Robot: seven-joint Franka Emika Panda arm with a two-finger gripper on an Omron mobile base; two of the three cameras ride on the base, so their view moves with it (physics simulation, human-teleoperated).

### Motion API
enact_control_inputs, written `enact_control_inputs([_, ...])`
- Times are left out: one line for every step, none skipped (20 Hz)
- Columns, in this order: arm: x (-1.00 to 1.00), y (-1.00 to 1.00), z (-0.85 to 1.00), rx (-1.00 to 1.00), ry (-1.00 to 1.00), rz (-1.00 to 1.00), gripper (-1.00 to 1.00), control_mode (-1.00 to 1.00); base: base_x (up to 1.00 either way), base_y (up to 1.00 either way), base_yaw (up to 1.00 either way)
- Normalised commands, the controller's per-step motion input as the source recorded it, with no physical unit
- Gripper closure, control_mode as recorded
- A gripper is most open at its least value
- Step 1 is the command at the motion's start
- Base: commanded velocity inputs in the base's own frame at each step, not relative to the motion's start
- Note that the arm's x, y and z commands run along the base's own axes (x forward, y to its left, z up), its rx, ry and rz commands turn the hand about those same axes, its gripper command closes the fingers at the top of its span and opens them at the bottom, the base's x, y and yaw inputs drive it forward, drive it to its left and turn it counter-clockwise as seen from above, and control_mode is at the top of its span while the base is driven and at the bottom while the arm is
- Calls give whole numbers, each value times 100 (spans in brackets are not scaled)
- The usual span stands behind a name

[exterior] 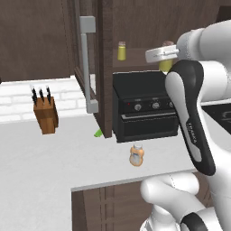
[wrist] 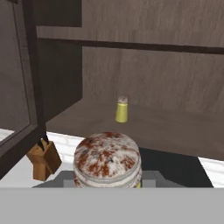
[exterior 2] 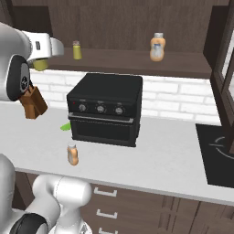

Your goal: Put the shaker and condiment bottle from the counter next to their counterparts in the cabinet.

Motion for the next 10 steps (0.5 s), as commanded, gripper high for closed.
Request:
enact_control_inputs([45, 0, -11, 0, 0, 2, 100, -100, 0, 0, 0])
enact_control_inputs([56, 0, -1, 2, 0, 1, 100, -100, 0, 0, 0])
enact_control_inputs([56, 0, 0, 1, 0, 0, 100, -100, 0, 0, 0])
enact_control_inputs([66, 0, 0, 0, 3, 1, 100, -100, 0, 0, 0])
enact_control_inputs([67, 0, -1, 0, 1, 2, 100, -100, 0, 0, 0])
enact_control_inputs([69, 0, 0, 0, 1, 2, 100, -100, 0, 0, 0])
enact_control_inputs([66, 0, 0, 0, 1, 3, 100, -100, 0, 0, 0])
enact_control_inputs([55, 0, 0, 0, 3, 2, 100, -100, 0, 0, 0])
enact_control_inputs([42, 0, 0, 0, 0, 2, 100, -100, 0, 0, 0])
enact_control_inputs([37, 0, 0, 0, 0, 2, 100, -100, 0, 0, 0])
